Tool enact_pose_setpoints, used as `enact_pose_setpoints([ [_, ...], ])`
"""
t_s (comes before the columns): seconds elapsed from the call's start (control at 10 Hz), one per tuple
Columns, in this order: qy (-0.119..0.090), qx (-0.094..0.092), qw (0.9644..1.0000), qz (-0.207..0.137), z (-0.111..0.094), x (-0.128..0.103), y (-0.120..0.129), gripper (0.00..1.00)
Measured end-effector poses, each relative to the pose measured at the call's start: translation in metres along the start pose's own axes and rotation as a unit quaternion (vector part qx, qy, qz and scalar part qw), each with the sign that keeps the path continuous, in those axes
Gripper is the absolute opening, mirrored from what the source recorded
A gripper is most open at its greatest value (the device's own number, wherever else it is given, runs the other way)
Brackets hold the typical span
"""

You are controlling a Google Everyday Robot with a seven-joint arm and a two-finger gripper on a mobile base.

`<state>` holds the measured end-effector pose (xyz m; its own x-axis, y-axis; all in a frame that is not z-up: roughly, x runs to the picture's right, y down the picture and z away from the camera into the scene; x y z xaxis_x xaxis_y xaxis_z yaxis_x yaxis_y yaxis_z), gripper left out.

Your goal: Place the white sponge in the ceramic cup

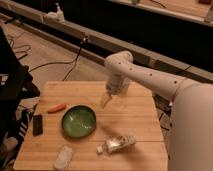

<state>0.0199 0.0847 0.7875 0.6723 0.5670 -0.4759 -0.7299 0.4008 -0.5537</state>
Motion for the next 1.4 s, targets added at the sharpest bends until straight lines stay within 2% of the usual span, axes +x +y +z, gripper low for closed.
enact_pose_setpoints([
  [0.1, -0.003, -0.006, 0.9996, -0.028, -0.001, -0.003, 0.018, 0.80],
  [0.2, -0.009, -0.016, 0.9973, -0.072, -0.004, -0.006, 0.047, 0.80],
  [0.3, -0.015, -0.029, 0.9923, -0.119, -0.008, -0.005, 0.077, 0.80],
  [0.4, -0.019, -0.043, 0.9863, -0.158, -0.011, -0.001, 0.098, 0.80],
  [0.6, -0.034, -0.075, 0.9662, -0.244, -0.019, 0.012, 0.137, 0.80],
  [0.7, -0.038, -0.083, 0.9595, -0.266, -0.021, 0.016, 0.147, 0.80],
  [0.8, -0.040, -0.086, 0.9563, -0.276, -0.022, 0.017, 0.152, 0.80],
  [0.9, -0.039, -0.085, 0.9560, -0.278, -0.021, 0.017, 0.152, 0.80],
  [1.1, -0.030, -0.069, 0.9555, -0.285, -0.016, 0.017, 0.146, 0.80],
  [1.2, -0.015, -0.044, 0.9502, -0.308, -0.006, 0.012, 0.145, 0.80],
  [1.4, -0.015, -0.004, 0.9318, -0.363, 0.015, -0.011, 0.162, 0.80],
])
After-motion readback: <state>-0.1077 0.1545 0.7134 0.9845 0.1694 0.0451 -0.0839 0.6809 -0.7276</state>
